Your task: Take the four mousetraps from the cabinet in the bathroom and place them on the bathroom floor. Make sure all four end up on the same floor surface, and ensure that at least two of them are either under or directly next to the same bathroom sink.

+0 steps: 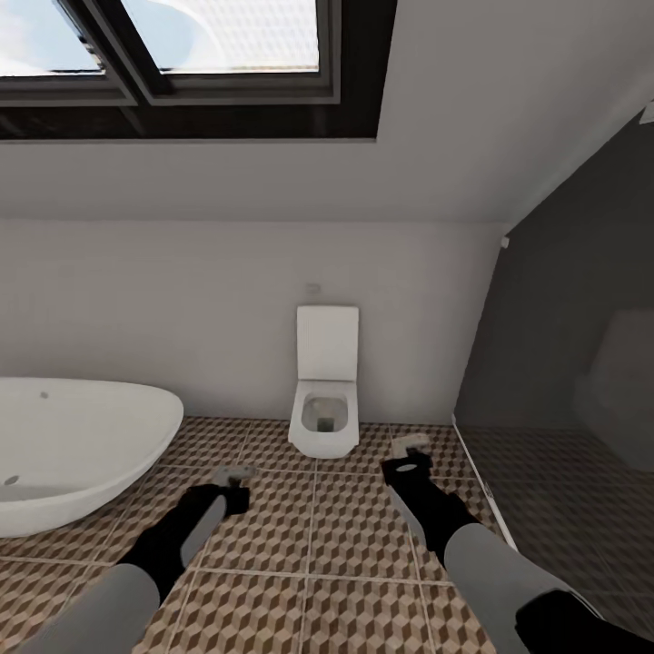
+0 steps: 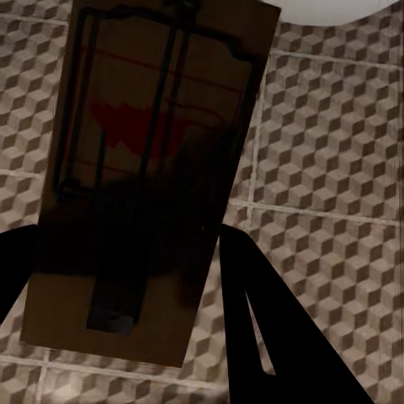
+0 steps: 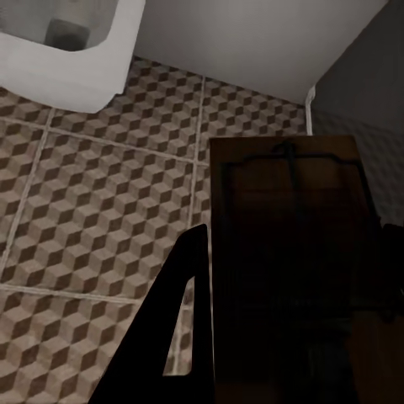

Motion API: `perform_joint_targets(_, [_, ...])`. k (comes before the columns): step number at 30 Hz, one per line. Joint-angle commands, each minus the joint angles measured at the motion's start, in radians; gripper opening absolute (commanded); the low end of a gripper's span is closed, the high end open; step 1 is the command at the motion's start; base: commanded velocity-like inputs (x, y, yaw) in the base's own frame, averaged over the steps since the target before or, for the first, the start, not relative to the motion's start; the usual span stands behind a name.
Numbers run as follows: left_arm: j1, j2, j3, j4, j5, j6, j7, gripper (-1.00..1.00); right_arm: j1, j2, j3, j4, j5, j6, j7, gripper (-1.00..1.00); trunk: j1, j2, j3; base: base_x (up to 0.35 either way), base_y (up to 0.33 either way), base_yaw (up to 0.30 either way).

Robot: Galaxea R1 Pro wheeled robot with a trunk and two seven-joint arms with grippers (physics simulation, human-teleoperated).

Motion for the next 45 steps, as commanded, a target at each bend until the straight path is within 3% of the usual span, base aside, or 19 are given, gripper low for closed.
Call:
perform_joint_targets(1, [-0.001, -0.001, -0.009, -0.008, 0.006, 0.005, 0.006, -1.00, -0.002, 0.000, 0.009, -0.002, -0.012, 0.004, -0.007, -1.00, 0.001, -0.002, -0.002, 0.000, 0.000, 0.000])
perform_joint_targets(10, [-0.002, -0.007, -0.017, -0.054, 0.004, 0.034, 0.011, -1.00, -0.002, 0.029, 0.009, -0.011, -0.012, 0.008, -0.009, -1.00, 0.001, -0.002, -0.002, 0.000, 0.000, 0.000])
perform_joint_targets(13, [-0.002, -0.011, -0.053, -0.087, -0.001, 0.036, 0.017, -1.00, -0.001, 0.032, 0.009, -0.011, -0.012, 0.009, -0.009, -1.00, 0.001, -0.002, -0.002, 0.000, 0.000, 0.000])
perform_joint_targets(16, [-0.002, -0.010, -0.119, -0.116, -0.013, 0.037, 0.080, -1.00, -0.001, 0.033, 0.009, -0.012, -0.012, 0.010, -0.009, -1.00, 0.001, -0.002, -0.002, 0.000, 0.000, 0.000])
perform_joint_targets(18, [-0.002, -0.011, -0.127, -0.097, -0.016, 0.039, 0.148, -1.00, -0.001, 0.033, 0.009, -0.011, -0.012, 0.010, -0.009, -1.00, 0.001, -0.002, -0.002, 0.000, 0.000, 0.000])
perform_joint_targets(20, [-0.006, -0.011, -0.125, -0.080, -0.016, 0.050, 0.168, -1.00, -0.001, 0.033, 0.009, -0.011, -0.012, 0.010, -0.009, -1.00, 0.001, -0.002, -0.002, 0.000, 0.000, 0.000])
perform_joint_targets(23, [-0.065, -0.006, -0.090, -0.071, -0.017, 0.171, 0.181, -1.00, -0.001, 0.032, 0.010, -0.010, -0.011, 0.010, -0.008, -1.00, 0.001, -0.002, -0.002, 0.000, 0.000, 0.000])
perform_joint_targets(26, [-0.198, -0.004, 0.000, -0.034, -0.017, 0.306, 0.184, -1.00, -0.001, 0.032, 0.011, -0.010, -0.012, 0.009, -0.006, -1.00, 0.001, -0.002, -0.002, 0.000, 0.000, 0.000])
perform_joint_targets(31, [-0.410, -0.018, 0.044, 0.128, -0.019, 0.357, 0.185, -1.00, -0.002, 0.034, 0.011, -0.009, -0.012, 0.006, -0.006, -1.00, 0.001, -0.002, -0.002, 0.000, 0.000, 0.000])
perform_joint_targets(33, [-0.450, -0.030, 0.048, 0.178, -0.019, 0.361, 0.185, -1.00, -0.002, 0.035, 0.011, -0.009, -0.012, 0.005, -0.006, -1.00, 0.001, -0.002, -0.002, 0.000, 0.000, 0.000])
perform_joint_targets(36, [-0.463, -0.034, 0.047, 0.266, -0.020, 0.329, 0.183, -1.00, -0.002, 0.049, 0.011, -0.007, -0.012, 0.004, -0.006, -1.00, 0.001, -0.002, -0.002, 0.000, 0.000, 0.000])
perform_joint_targets(39, [-0.468, -0.033, 0.040, 0.332, -0.018, 0.173, 0.152, -1.00, -0.002, 0.076, 0.011, -0.003, -0.008, 0.004, -0.009, -1.00, 0.001, -0.002, -0.002, 0.000, 0.000, 0.000])
perform_joint_targets(41, [-0.466, -0.043, 0.037, 0.376, -0.018, 0.126, 0.067, -1.00, -0.002, 0.079, 0.011, -0.003, -0.005, 0.004, -0.011, -1.00, 0.001, -0.002, -0.002, 0.000, 0.000, 0.000])
perform_joint_targets(45, [-0.463, -0.072, 0.036, 0.403, -0.016, 0.142, 0.023, -1.00, -0.001, 0.079, 0.010, -0.002, -0.002, 0.004, -0.011, -1.00, 0.001, -0.002, -0.002, 0.000, 0.000, 0.000])
